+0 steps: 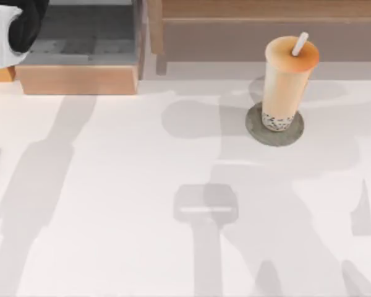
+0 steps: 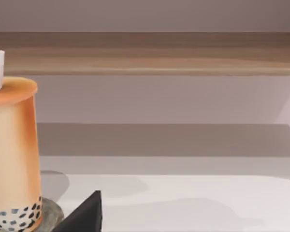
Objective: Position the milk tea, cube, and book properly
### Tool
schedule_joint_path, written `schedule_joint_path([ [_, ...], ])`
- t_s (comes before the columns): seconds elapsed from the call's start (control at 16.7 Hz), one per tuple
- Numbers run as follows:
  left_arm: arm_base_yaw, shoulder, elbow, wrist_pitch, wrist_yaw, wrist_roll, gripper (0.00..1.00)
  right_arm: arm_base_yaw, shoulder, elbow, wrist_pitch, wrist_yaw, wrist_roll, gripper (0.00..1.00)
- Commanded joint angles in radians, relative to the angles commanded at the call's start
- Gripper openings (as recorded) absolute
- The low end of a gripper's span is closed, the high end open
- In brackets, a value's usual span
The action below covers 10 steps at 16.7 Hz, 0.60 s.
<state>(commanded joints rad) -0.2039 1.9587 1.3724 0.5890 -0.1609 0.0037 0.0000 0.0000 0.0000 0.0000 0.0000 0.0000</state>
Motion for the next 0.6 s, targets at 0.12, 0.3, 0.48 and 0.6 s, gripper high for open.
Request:
schedule_joint_path([
  [0.12, 0.011, -0.015, -0.011, 0.004, 0.037, 0.026, 0.0, 0.0, 0.0, 0.0, 0.0, 0.0, 0.0, 1.0],
  [0.3, 0.054, -0.073, -0.046, 0.011, 0.155, 0.1, 0.0, 0.0, 0.0, 0.0, 0.0, 0.0, 0.0, 1.0],
  [0.48, 0.127, -0.173, -0.1, 0.016, 0.34, 0.197, 0.0, 0.0, 0.0, 0.0, 0.0, 0.0, 0.0, 1.0],
  [0.6, 0.188, -0.251, -0.142, 0.02, 0.486, 0.276, 0.0, 0.0, 0.0, 0.0, 0.0, 0.0, 0.0, 1.0],
])
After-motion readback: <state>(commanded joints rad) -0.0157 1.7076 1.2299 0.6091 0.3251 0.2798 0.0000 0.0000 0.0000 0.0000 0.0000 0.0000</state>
